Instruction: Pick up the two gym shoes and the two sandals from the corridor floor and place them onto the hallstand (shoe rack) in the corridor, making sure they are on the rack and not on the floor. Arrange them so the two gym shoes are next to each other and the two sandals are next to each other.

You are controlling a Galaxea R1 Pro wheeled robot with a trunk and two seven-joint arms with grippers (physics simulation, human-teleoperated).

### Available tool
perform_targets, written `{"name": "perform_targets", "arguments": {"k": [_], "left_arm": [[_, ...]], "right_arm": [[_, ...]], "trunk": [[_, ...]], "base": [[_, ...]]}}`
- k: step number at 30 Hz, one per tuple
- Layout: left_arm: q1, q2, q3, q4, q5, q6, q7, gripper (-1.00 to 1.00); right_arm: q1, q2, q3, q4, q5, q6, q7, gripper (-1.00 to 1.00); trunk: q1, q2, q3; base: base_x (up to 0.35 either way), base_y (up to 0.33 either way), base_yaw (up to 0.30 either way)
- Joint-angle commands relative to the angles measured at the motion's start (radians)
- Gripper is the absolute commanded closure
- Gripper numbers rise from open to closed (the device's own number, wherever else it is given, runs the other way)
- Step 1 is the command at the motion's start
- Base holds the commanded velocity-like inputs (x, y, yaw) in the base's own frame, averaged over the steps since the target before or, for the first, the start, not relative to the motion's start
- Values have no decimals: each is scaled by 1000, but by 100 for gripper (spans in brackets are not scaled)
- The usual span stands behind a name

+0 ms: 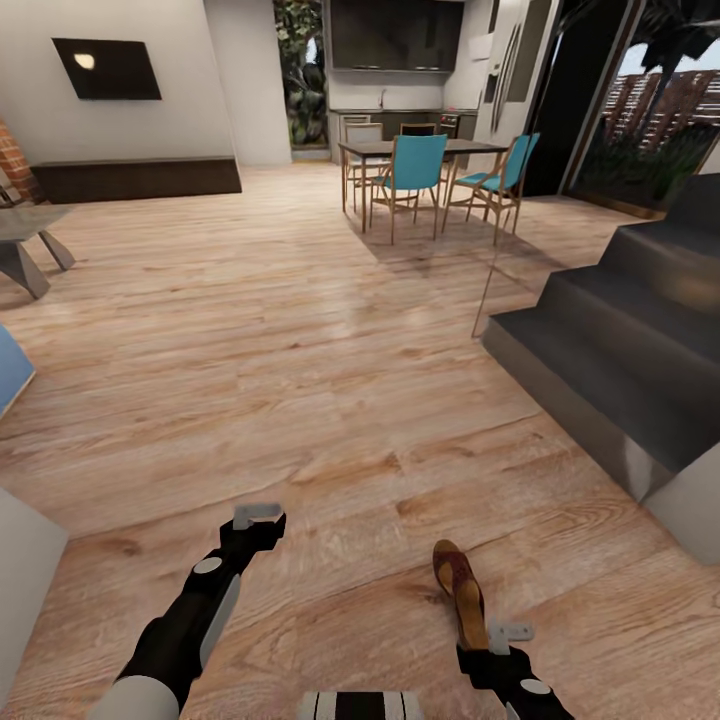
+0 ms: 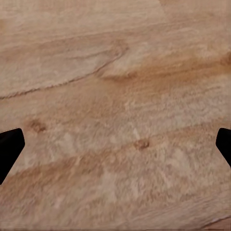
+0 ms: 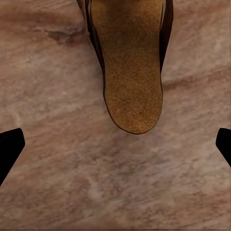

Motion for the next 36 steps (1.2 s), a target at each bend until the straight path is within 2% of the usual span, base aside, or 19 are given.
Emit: {"name": "perform_targets", "arguments": {"k": [1,22,36], "left_arm": [[0,0,1,-2,2,6,0,-100],[0,0,1,-2,2,6,0,-100],[0,-1,1,-2,2,4,0,-100]], "right_arm": [[0,0,0,0,0,0,0,-100],[0,0,0,-1,0,0,0,-100],[0,0,0,-1,0,0,-1,-100]], "trunk": [[0,-1,-6],[10,-5,-122],[10,-5,-138]], "base": [[0,0,0],[0,0,0],[0,0,0]]}}
